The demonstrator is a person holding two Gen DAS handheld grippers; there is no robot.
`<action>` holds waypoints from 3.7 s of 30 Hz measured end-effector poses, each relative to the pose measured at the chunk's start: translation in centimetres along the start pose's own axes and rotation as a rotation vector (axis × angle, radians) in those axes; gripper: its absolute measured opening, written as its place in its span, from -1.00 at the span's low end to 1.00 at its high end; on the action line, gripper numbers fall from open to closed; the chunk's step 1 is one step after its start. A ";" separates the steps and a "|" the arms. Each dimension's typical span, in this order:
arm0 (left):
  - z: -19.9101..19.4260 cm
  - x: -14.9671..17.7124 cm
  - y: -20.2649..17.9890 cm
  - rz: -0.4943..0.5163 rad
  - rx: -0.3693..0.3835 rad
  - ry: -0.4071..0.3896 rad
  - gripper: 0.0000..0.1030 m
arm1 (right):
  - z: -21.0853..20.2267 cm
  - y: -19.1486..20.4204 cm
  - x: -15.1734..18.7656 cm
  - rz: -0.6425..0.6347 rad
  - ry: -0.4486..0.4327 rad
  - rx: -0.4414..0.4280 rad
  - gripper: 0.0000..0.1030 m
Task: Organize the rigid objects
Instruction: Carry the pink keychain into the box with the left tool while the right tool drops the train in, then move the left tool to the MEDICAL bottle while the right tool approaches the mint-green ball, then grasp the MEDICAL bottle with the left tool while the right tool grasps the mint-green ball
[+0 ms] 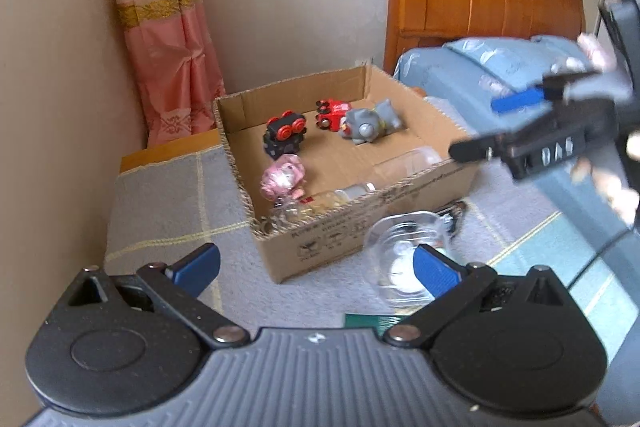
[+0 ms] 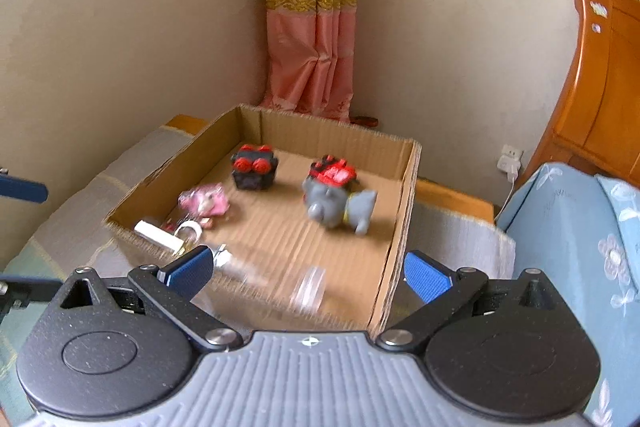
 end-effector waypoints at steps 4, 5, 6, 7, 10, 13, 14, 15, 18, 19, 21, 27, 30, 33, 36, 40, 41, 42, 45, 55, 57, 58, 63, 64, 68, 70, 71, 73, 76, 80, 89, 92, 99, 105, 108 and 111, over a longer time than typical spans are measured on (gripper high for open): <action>-0.8 1.3 -1.2 -0.025 0.013 -0.038 0.98 | -1.1 0.3 3.4 0.043 -0.008 -0.004 1.00; -0.8 1.6 -1.5 -0.034 0.021 -0.035 0.98 | -1.2 0.4 4.2 0.058 -0.005 -0.012 1.00; -0.8 2.0 -1.7 -0.049 0.031 -0.029 0.98 | -1.2 0.4 4.9 0.074 0.000 -0.021 1.00; -0.7 2.4 -1.9 -0.064 0.037 -0.021 0.98 | -1.2 0.4 5.8 0.091 0.006 -0.028 1.00; -0.6 3.7 -2.3 -0.100 0.028 0.006 0.98 | -0.7 0.7 8.4 0.125 0.035 -0.035 1.00; -0.6 4.7 -2.9 -0.087 -0.019 0.017 0.98 | 0.4 1.3 10.8 0.135 0.075 -0.025 1.00; -0.7 5.0 -3.1 -0.078 -0.036 0.016 0.98 | 0.7 1.5 11.5 0.133 0.080 -0.011 1.00; -0.8 5.2 -3.3 -0.071 -0.049 0.011 0.98 | 0.9 1.7 12.0 0.130 0.082 -0.002 1.00; -0.9 5.8 -3.6 -0.054 -0.074 0.004 0.98 | 1.5 2.3 12.9 0.127 0.083 0.008 1.00; -0.9 5.9 -3.8 -0.048 -0.072 0.003 0.98 | 1.6 2.5 13.1 0.125 0.082 0.012 1.00; -0.9 6.3 -4.0 -0.051 -0.064 0.000 0.98 | 2.1 3.0 13.2 0.107 0.084 0.023 1.00; -0.5 7.0 -4.1 -0.052 -0.053 0.005 0.98 | 3.6 3.9 13.4 0.058 0.057 0.066 1.00; -0.1 7.2 -4.2 -0.029 -0.073 0.014 0.98 | 3.9 4.0 13.3 0.048 0.030 0.054 1.00; 0.3 7.3 -4.6 -0.016 -0.057 0.012 0.98 | 4.0 3.5 13.3 0.050 0.012 0.048 1.00; 0.7 7.3 -4.9 -0.021 -0.020 0.010 0.98 | 3.5 2.5 13.4 0.070 0.006 0.068 1.00; 1.6 7.3 -5.5 -0.006 -0.005 0.019 0.98 | 2.6 0.9 14.1 0.091 -0.005 0.088 1.00; 1.9 7.3 -5.7 0.001 -0.007 0.024 0.98 | 2.4 0.7 14.2 0.093 -0.006 0.091 1.00; 2.1 7.3 -5.8 0.010 -0.009 0.028 0.98 | 2.3 0.5 14.4 0.094 -0.008 0.093 1.00; 3.0 7.4 -6.2 0.042 -0.031 0.041 0.98 | 1.9 0.2 14.7 0.097 -0.014 0.095 1.00; 4.4 7.2 -6.4 0.077 -0.021 0.033 0.82 | 2.0 0.4 14.7 0.100 -0.022 0.101 1.00; 4.8 7.3 -6.3 0.066 -0.010 0.045 0.66 | 2.0 0.4 14.8 0.099 -0.025 0.101 1.00; 4.9 7.3 -6.1 0.058 -0.006 0.048 0.66 | 1.9 0.5 14.8 0.098 -0.027 0.100 1.00; 4.9 7.4 -5.1 0.010 -0.017 0.062 0.65 | 1.8 0.6 14.9 0.098 -0.022 0.100 1.00; 4.9 7.5 -4.8 0.000 -0.031 0.068 0.65 | 1.8 0.8 14.8 0.096 -0.019 0.099 1.00; 4.4 8.1 -3.7 -0.030 -0.046 0.078 0.66 | 2.2 1.8 14.5 0.068 -0.007 0.071 1.00; 4.3 8.3 -3.4 -0.037 -0.052 0.080 0.66 | 2.5 2.4 14.3 0.041 -0.006 0.043 1.00; 4.2 8.4 -3.3 -0.040 -0.052 0.080 0.66 | 2.6 2.7 14.1 0.029 -0.010 0.032 0.97; 4.2 8.4 -3.2 -0.043 -0.051 0.080 0.66 | 2.7 3.2 13.8 0.003 -0.019 0.004 0.78; 4.3 8.4 -3.3 -0.042 -0.055 0.081 0.66 | 2.7 3.4 13.3 -0.021 -0.028 -0.021 0.42; 4.3 8.4 -3.4 -0.044 -0.057 0.078 0.66 | 2.3 3.0 13.3 -0.014 -0.036 -0.010 0.12; 3.9 8.7 -3.6 -0.042 -0.064 0.087 0.64 | 0.4 2.1 14.8 0.019 -0.015 0.023 0.12; 3.7 8.7 -3.9 -0.034 -0.067 0.088 0.64 | -1.1 1.7 15.9 0.031 -0.002 0.033 0.12; 3.9 8.4 -4.2 0.018 -0.078 0.126 0.66 | -2.6 1.7 16.9 0.029 0.058 0.044 0.13; 4.0 8.1 -4.2 0.026 -0.071 0.139 0.67 | -2.1 2.0 16.4 0.027 0.089 0.048 0.21; 4.4 8.2 -4.1 0.023 -0.067 0.151 0.67 | -2.0 2.1 16.3 0.029 0.092 0.046 0.27; 4.9 8.3 -4.1 0.017 -0.063 0.167 0.67 | -1.8 2.3 16.2 0.026 0.095 0.040 0.33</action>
Point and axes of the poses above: each gripper's, at about its wrist camera, not at the fingertips, and z roughly the way its jaws point, y to its left, x to its underside, the point moved 5 cm from there along z, roughly the way its jaws point, and after that the axes turned 10 degrees about z, right-handed, at the moved point
